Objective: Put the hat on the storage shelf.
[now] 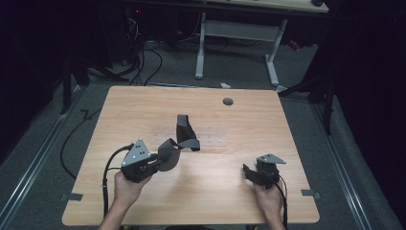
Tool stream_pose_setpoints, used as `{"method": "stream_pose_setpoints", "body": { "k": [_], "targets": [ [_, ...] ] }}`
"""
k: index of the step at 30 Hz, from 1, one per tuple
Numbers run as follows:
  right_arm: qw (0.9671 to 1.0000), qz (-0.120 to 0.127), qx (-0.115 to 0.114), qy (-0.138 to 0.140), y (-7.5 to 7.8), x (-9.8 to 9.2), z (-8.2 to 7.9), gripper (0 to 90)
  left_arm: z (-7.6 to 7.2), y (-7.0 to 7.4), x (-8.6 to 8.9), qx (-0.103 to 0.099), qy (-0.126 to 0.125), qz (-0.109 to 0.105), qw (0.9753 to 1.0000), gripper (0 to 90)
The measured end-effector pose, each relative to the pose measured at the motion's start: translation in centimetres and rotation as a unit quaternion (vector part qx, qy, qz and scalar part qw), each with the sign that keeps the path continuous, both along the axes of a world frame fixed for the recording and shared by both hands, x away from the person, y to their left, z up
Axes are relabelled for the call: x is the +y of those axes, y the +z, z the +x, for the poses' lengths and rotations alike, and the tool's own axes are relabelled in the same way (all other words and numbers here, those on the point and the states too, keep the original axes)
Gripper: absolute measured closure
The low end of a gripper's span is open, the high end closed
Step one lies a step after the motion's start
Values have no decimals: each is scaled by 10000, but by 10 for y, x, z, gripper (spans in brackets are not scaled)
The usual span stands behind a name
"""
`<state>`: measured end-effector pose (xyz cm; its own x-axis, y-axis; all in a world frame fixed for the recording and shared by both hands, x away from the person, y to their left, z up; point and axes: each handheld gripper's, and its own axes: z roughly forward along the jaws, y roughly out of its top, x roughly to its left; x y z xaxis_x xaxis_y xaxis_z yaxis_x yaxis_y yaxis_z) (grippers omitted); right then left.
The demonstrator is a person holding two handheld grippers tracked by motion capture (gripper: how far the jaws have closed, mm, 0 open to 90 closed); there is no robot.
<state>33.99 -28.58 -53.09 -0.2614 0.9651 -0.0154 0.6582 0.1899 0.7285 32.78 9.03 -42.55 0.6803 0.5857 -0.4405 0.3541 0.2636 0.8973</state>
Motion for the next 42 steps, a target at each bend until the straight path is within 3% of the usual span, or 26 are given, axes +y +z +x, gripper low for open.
{"method": "stream_pose_setpoints", "body": {
  "k": [4,9,20,28,42],
  "targets": [
    [10000,0,-2,-2,0,0,0,377,4,8,6,-95,170,-81,9998,865],
    [10000,-3,0,2,0,0,0,376,14,14,12,-14,237,-214,9995,865],
    [10000,-11,0,-1,0,0,0,375,29,24,18,-98,434,-322,9985,865],
    [10000,-13,6,11,0,1,0,371,49,30,24,-176,719,-402,9964,865],
    [10000,-16,5,15,0,1,0,370,74,24,25,-369,1043,-214,9936,865]
  ]
}}
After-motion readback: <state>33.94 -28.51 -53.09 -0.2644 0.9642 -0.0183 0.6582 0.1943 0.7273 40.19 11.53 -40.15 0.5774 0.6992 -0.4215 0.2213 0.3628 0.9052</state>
